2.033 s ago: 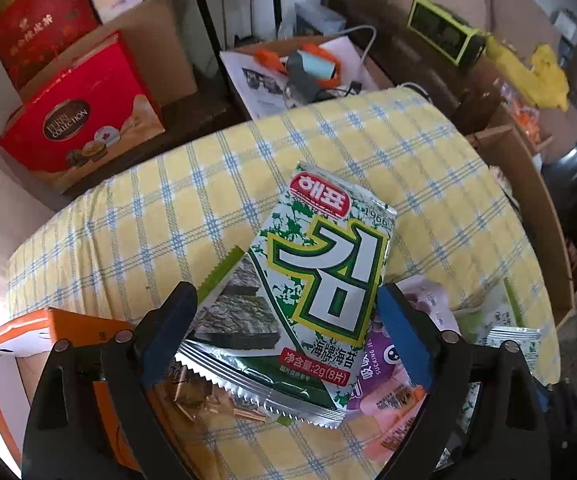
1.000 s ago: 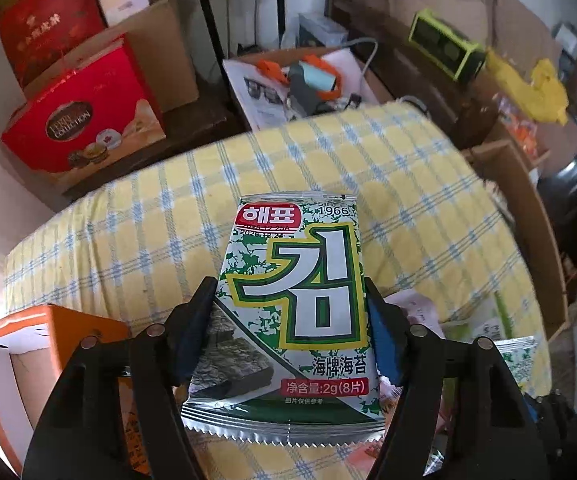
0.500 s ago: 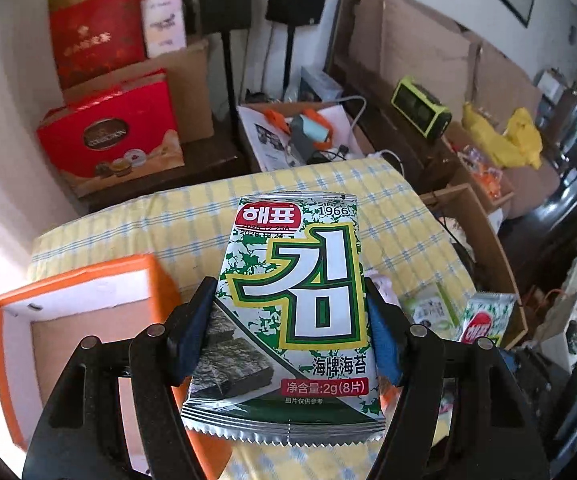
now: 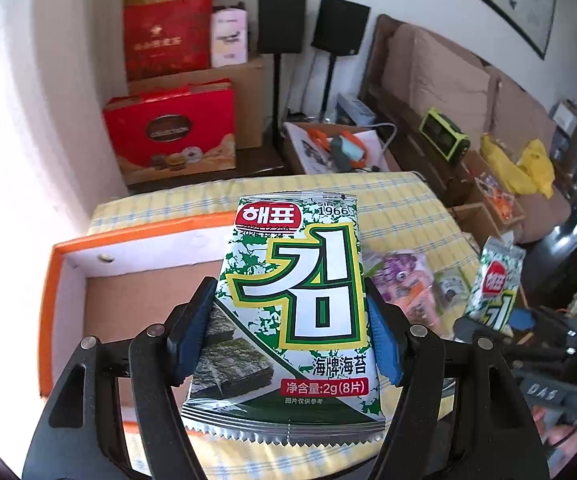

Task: Organize objects
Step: 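Carry both seaweed packets up and over to the orange box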

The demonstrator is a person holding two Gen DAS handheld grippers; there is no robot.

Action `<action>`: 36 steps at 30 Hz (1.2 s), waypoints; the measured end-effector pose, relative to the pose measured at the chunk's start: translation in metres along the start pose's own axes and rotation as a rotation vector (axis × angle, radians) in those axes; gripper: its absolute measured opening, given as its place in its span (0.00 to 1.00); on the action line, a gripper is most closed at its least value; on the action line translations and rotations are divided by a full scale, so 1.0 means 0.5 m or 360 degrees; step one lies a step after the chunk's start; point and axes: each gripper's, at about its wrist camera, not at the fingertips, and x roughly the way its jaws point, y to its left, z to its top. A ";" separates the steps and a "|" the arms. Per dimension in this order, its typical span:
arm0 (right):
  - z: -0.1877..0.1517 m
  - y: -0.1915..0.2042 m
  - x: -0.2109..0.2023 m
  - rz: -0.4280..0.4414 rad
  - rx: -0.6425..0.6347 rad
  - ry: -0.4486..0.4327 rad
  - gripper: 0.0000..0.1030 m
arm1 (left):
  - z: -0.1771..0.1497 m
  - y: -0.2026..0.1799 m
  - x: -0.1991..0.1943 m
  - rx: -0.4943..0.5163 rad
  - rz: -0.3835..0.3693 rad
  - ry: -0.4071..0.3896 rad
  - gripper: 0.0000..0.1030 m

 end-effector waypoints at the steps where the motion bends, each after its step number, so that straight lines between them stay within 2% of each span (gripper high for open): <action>1: 0.002 0.012 -0.001 0.0010 -0.0017 0.0003 0.67 | -0.007 0.011 -0.004 -0.0012 0.0012 0.0001 0.64; 11: 0.029 0.125 0.005 0.0131 -0.0163 0.0039 0.67 | -0.047 0.113 -0.038 -0.0129 0.0095 -0.0016 0.64; 20: 0.056 0.219 0.029 0.0220 -0.0267 0.0081 0.67 | -0.058 0.168 -0.060 -0.0181 0.0185 -0.0071 0.65; 29: 0.093 0.291 0.080 0.0302 -0.0294 0.0152 0.67 | -0.067 0.208 -0.035 -0.0258 0.0217 -0.0067 0.65; 36: 0.111 0.320 0.141 0.0278 -0.0315 0.0227 0.67 | -0.071 0.227 -0.002 -0.0292 0.0242 -0.0041 0.65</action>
